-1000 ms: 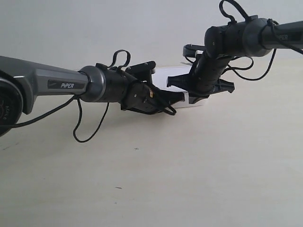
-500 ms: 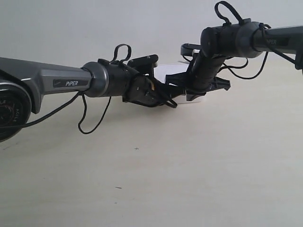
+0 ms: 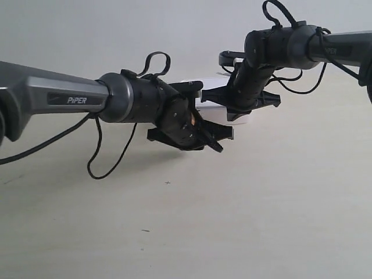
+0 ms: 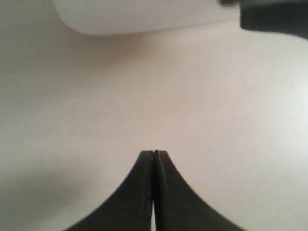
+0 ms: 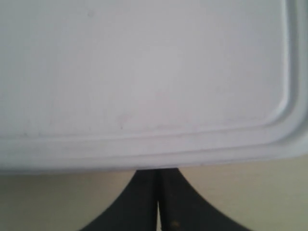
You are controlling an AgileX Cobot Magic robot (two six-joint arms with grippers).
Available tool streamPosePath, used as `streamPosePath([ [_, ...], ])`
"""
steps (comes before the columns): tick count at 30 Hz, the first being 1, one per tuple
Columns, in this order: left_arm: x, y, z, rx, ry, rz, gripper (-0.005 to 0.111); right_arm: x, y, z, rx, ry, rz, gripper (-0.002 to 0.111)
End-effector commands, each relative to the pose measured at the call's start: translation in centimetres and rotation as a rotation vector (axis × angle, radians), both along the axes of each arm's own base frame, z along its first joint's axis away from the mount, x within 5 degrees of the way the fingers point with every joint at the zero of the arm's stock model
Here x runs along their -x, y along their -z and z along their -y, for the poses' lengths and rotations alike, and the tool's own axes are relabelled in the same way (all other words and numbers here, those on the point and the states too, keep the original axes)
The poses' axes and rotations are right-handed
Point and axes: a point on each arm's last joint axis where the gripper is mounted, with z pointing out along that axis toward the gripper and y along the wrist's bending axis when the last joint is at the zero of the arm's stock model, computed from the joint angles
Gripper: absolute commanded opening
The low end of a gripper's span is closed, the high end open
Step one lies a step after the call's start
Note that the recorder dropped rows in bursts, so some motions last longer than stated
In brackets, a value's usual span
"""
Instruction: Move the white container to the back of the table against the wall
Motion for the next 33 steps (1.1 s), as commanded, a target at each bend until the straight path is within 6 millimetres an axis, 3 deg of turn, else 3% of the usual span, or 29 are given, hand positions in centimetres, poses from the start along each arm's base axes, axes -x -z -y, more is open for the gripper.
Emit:
streamPosePath([
  [1, 2.2, -1.9, -0.6, 0.023, 0.020, 0.040, 0.000, -0.4, -0.6, -0.2, 0.001, -0.029, 0.019, 0.000],
  [10, 7.6, -3.5, -3.4, 0.155, 0.010, 0.108, 0.000, -0.3, -0.3, -1.3, -0.104, -0.088, 0.013, 0.000],
  [24, 17.5, -5.1, -8.0, 0.300, 0.071, 0.190, 0.000, -0.7, -0.5, -1.4, -0.117, -0.085, 0.062, 0.000],
  [33, 21.8, -5.5, -10.8, 0.326, 0.066, 0.198, 0.000, -0.9, -0.5, -1.4, -0.121, -0.082, 0.083, 0.000],
])
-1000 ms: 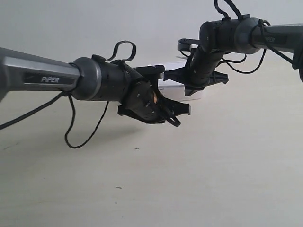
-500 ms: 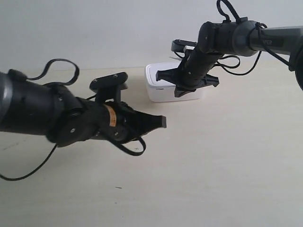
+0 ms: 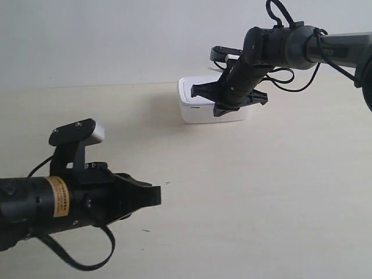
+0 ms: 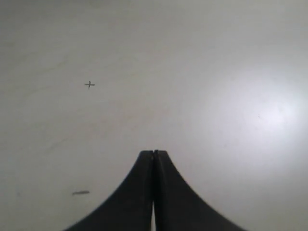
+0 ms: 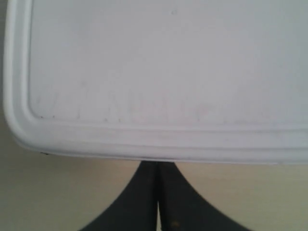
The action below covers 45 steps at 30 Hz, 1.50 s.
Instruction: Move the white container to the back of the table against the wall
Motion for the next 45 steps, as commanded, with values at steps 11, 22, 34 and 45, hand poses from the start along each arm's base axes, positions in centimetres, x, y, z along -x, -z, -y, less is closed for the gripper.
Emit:
streamPosePath([
  [11, 3.6, -1.1, -2.3, 0.056, 0.002, 0.051, 0.000, -1.9, -0.4, -0.7, 0.000, -0.019, 0.008, 0.000],
  [22, 3.9, -1.2, -2.6, 0.029, 0.018, 0.060, 0.000, -3.3, 0.5, -1.1, 0.000, 0.004, 0.011, 0.000],
  [34, 4.0, -1.0, -2.6, 0.027, 0.022, 0.062, 0.000, -3.7, 0.3, -0.9, 0.012, 0.030, 0.053, 0.000],
  [45, 4.0, -1.0, -2.6, 0.027, 0.022, 0.062, 0.000, -3.9, 0.2, -1.0, -0.001, 0.031, 0.079, 0.000],
])
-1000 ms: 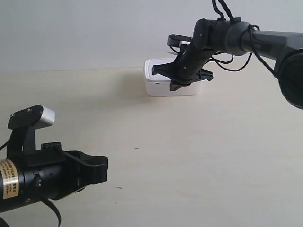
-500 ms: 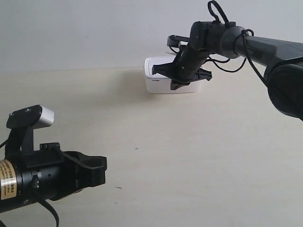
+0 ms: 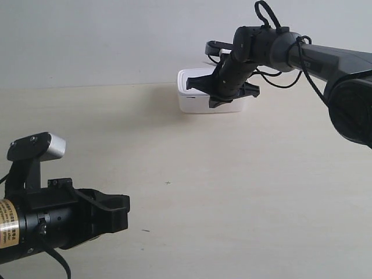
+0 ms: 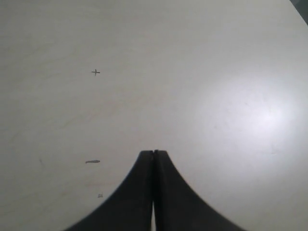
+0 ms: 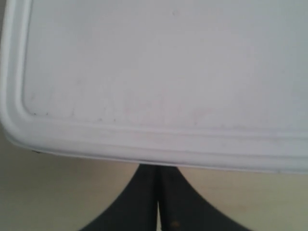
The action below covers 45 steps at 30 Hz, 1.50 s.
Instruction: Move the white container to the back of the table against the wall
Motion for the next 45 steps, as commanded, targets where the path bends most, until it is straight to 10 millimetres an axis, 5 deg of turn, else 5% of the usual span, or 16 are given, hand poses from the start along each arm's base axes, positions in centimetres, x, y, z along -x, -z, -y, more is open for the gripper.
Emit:
streamPosePath([
  [1, 0.2, -0.1, 0.1, 0.003, 0.007, 0.006, 0.000, -0.4, -0.5, -0.1, -0.009, 0.000, 0.045, 0.000],
  [24, 0.2, -0.1, 0.1, 0.001, 0.007, 0.005, 0.000, -1.2, -0.8, 0.1, -0.002, 0.009, 0.148, 0.000],
  [31, 0.2, -0.1, 0.1, 0.001, 0.007, 0.005, 0.000, -1.5, 1.5, 0.0, 0.003, 0.009, 0.139, 0.000],
  [45, 0.2, -0.1, 0.1, -0.004, 0.015, 0.015, 0.000, -2.9, 1.2, -0.5, -0.014, 0.016, 0.159, 0.000],
])
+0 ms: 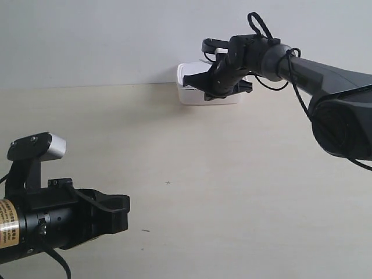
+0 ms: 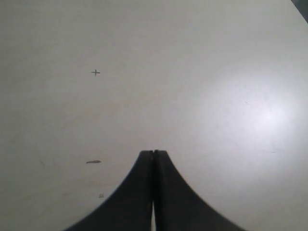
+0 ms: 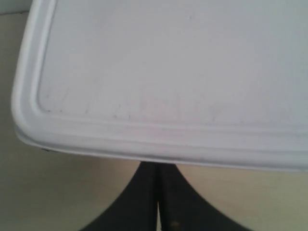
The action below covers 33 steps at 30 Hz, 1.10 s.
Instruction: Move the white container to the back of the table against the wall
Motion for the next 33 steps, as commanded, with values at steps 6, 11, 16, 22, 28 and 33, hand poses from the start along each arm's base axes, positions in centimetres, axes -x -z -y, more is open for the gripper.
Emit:
streamPosePath([
  [6, 0.16, -0.11, 0.09, -0.001, 0.012, 0.012, 0.000, -0.59, -0.26, 0.05, -0.001, 0.009, 0.034, 0.000],
  [11, 0.16, -0.11, 0.09, -0.001, 0.012, 0.012, 0.000, -0.77, -0.25, 0.15, 0.005, 0.019, 0.055, 0.000],
  [16, 0.15, -0.13, 0.09, 0.001, 0.012, 0.013, 0.000, -0.89, 0.00, 0.13, 0.004, 0.019, 0.067, 0.000],
  [22, 0.15, -0.14, 0.10, 0.002, 0.012, 0.014, 0.000, -1.00, -0.09, 0.10, -0.001, 0.020, 0.082, 0.000],
  [28, 0.15, -0.14, 0.10, 0.001, 0.013, 0.015, 0.000, -0.90, -0.01, 0.12, 0.004, 0.019, 0.068, 0.000],
  [33, 0.14, -0.17, 0.12, 0.003, 0.015, 0.019, 0.000, -0.59, 0.25, 0.21, 0.018, 0.017, 0.026, 0.000],
])
